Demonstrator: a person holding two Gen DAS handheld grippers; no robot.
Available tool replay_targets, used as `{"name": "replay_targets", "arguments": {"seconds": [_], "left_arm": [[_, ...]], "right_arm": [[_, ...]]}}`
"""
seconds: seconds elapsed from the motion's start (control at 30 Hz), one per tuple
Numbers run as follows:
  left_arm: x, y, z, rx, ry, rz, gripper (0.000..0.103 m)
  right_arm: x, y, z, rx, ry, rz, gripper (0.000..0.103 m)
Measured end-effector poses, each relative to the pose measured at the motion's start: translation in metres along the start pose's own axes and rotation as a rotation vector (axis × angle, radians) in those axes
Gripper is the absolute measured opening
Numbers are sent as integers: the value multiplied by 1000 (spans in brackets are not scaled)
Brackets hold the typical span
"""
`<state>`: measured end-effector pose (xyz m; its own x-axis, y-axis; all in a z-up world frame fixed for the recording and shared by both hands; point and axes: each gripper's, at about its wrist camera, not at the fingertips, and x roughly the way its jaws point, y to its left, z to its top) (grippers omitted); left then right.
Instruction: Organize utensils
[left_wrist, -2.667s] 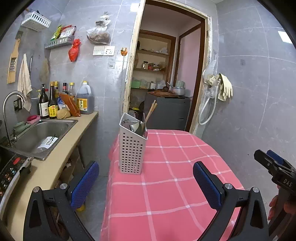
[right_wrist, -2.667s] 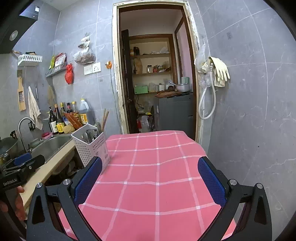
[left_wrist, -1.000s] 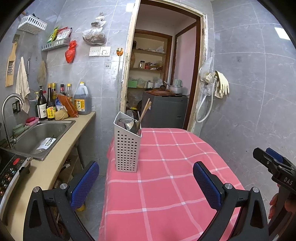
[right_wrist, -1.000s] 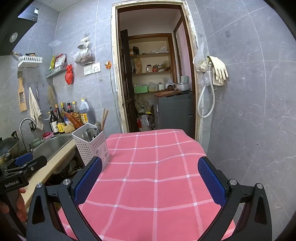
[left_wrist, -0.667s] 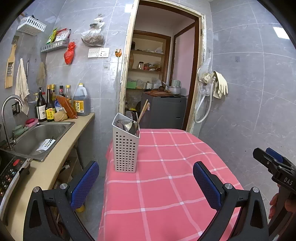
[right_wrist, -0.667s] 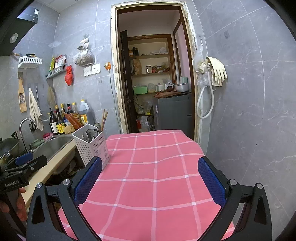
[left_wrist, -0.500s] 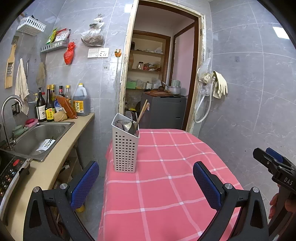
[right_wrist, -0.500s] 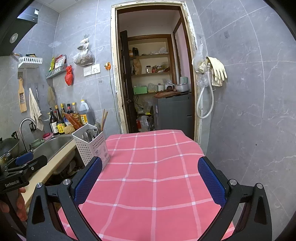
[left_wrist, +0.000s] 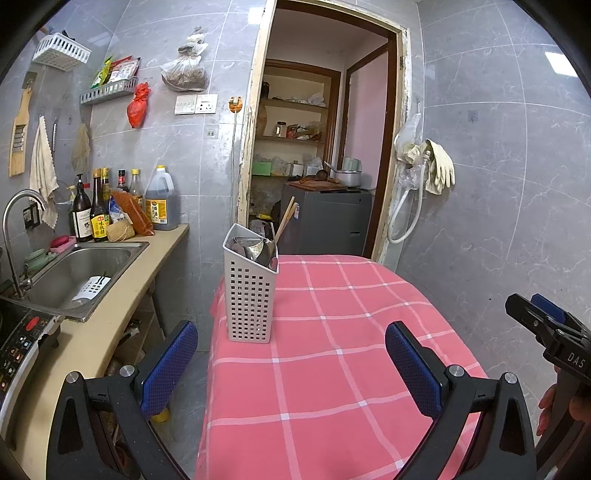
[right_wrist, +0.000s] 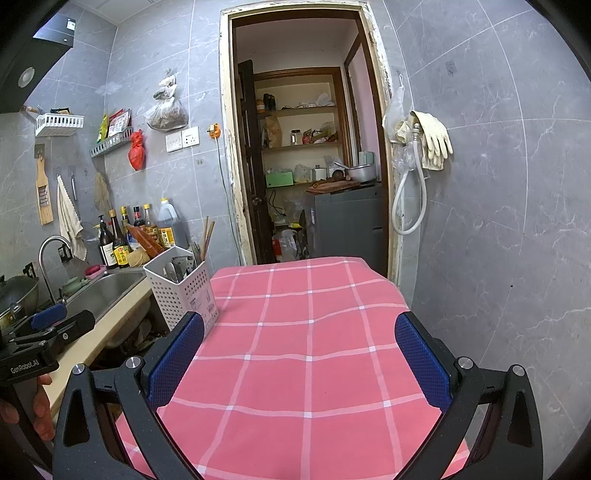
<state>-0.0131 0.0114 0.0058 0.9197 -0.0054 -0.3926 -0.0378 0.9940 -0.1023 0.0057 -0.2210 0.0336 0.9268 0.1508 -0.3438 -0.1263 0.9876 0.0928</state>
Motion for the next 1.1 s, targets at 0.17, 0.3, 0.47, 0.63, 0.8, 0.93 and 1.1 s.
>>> {"name": "replay_targets", "arguments": {"seconds": [0.17,0.3,0.47,0.63,0.8,0.93,1.1], "left_arm": [[0,0,0,0,0,0,102],[0,0,0,-1,0,0,102],[2,2,0,-1,4,-2,102],[3,4,-1,-3,8,-5,102],[8,10,-3,-13,16,-24,102],[9,12,-3,-13,15,-21,102],[11,12,-3,-9,28,-21,102]], "right_arm": [[0,0,0,1,0,-1,102],[0,0,-1,1,1,-1,102],[-1,0,-1,1,2,-2,102],[-2,0,-1,3,2,-2,102],[-3,-1,-4,3,10,-5,102],[-1,1,-6,6,20,-7,102],[3,5,-8,4,31,-5,102]]}}
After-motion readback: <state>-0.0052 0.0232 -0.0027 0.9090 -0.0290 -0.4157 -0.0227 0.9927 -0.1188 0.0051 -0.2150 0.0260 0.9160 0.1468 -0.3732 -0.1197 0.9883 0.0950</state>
